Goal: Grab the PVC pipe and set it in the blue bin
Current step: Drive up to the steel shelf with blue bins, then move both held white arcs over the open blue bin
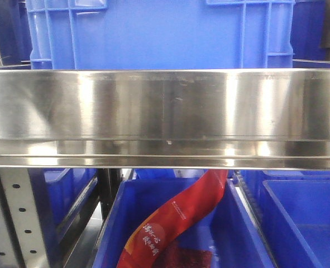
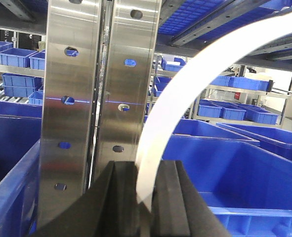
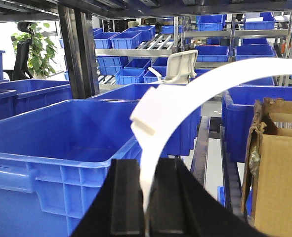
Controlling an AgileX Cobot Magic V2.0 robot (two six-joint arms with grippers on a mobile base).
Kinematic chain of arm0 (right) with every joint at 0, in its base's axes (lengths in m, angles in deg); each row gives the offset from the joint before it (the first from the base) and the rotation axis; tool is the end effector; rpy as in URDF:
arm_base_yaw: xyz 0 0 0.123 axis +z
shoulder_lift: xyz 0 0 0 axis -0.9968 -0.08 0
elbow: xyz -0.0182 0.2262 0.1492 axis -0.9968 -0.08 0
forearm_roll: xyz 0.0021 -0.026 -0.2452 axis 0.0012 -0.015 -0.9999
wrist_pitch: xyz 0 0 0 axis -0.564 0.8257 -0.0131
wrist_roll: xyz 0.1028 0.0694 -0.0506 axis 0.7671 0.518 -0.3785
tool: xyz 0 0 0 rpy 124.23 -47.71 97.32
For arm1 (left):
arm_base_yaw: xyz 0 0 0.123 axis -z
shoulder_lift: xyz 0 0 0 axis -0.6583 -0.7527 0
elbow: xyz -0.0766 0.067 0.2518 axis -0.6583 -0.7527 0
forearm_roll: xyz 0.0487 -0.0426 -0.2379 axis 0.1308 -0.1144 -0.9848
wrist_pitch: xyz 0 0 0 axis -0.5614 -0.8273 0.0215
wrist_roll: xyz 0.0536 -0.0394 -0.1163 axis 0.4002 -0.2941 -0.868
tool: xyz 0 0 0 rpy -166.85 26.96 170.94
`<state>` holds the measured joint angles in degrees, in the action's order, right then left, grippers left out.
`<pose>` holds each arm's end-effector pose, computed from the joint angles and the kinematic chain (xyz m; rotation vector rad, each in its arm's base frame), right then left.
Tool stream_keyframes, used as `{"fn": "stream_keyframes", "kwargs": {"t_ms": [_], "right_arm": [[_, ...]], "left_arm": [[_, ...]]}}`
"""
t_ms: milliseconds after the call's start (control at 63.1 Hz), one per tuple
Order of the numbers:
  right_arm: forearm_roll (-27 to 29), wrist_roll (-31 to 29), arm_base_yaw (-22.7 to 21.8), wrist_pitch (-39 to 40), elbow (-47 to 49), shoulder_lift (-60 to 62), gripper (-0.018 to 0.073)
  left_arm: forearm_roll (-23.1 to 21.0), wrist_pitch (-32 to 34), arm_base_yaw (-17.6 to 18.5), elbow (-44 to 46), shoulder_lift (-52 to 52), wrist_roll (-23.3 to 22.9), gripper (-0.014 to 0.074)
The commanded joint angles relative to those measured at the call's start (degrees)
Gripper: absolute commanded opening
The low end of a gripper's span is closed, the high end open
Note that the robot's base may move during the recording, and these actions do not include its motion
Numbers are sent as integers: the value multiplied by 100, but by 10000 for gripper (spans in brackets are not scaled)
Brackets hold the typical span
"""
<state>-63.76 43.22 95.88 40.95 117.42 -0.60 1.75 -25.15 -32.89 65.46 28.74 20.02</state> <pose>0.1144 0.0173 0.4095 -0.0666 1.5636 0.1765 0.1528 -0.0234 0.3975 0.0239 1.4190 -0.2258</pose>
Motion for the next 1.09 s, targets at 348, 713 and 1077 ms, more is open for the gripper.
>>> {"fn": "stream_keyframes", "kwargs": {"t_ms": [348,713,1077], "right_arm": [[-20,-22,8,244,-4,25,-167],[-20,-22,8,1141,-4,25,-167],[-20,-22,8,1361,-4,-37,-167]], "left_arm": [[0,184,31,-4,1,3,-111],[60,533,31,-4,-23,3,-111],[-258,231,31,-4,-483,3,-111]]}}
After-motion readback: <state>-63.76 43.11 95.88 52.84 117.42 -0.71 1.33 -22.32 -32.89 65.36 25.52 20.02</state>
